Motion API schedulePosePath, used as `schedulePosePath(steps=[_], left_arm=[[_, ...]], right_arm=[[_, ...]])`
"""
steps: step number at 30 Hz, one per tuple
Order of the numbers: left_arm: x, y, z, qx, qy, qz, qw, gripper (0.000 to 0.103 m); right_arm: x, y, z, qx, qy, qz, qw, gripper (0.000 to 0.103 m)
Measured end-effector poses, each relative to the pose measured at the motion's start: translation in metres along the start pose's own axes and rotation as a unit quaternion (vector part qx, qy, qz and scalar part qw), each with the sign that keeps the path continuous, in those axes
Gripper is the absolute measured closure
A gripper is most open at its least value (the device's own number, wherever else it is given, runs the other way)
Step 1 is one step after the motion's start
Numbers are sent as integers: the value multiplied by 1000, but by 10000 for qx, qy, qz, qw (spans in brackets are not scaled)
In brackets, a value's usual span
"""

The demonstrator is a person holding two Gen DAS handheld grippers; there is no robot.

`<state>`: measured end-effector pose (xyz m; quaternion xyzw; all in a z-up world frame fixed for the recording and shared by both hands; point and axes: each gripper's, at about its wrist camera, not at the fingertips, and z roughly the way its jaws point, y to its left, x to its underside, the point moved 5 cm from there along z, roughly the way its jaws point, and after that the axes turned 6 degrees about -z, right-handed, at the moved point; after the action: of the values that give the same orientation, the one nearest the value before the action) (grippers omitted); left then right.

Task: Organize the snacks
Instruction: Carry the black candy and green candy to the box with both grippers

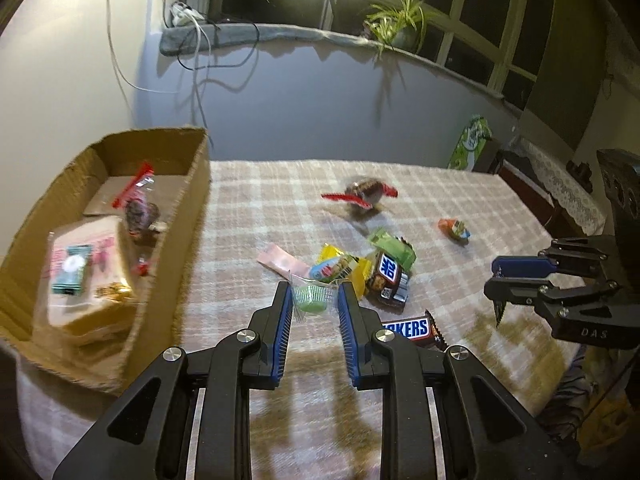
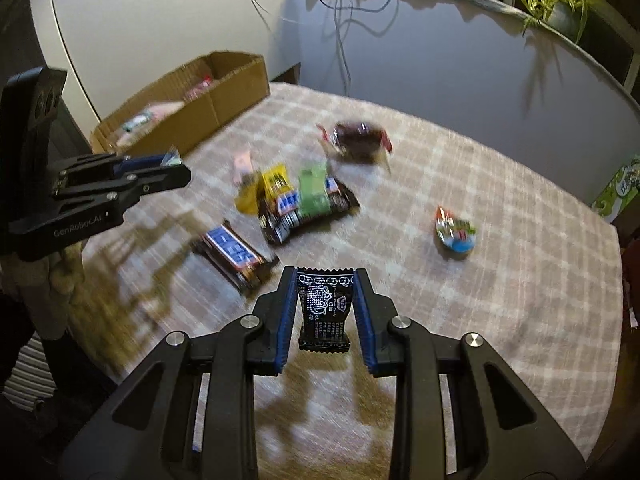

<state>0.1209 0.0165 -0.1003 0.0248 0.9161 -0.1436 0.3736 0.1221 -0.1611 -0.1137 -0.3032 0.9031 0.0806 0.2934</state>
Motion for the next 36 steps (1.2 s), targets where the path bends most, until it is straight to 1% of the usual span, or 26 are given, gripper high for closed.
schedulePosePath(steps=[6,18,25,31,36], left_arm=[[-7,20,-22,-102,-222,-132,9996,81],[-17,77,-54,-516,-553,-463,9961,81],[-20,109,-64,-769,-661,-623,9929,81],[-22,131,-67,-929,-705,-746,9904,81],[-22,140,-64,-980,-690,-798,9896,81]], right_arm=[[-32,14,-4,-91,-235,-159,9996,74],[-109,53,10,-372,-571,-553,9961,74],[-157,72,34,-578,-664,-672,9938,74],[-184,80,59,-694,-619,-676,9934,74],[-202,87,77,-764,-580,-675,9931,74]])
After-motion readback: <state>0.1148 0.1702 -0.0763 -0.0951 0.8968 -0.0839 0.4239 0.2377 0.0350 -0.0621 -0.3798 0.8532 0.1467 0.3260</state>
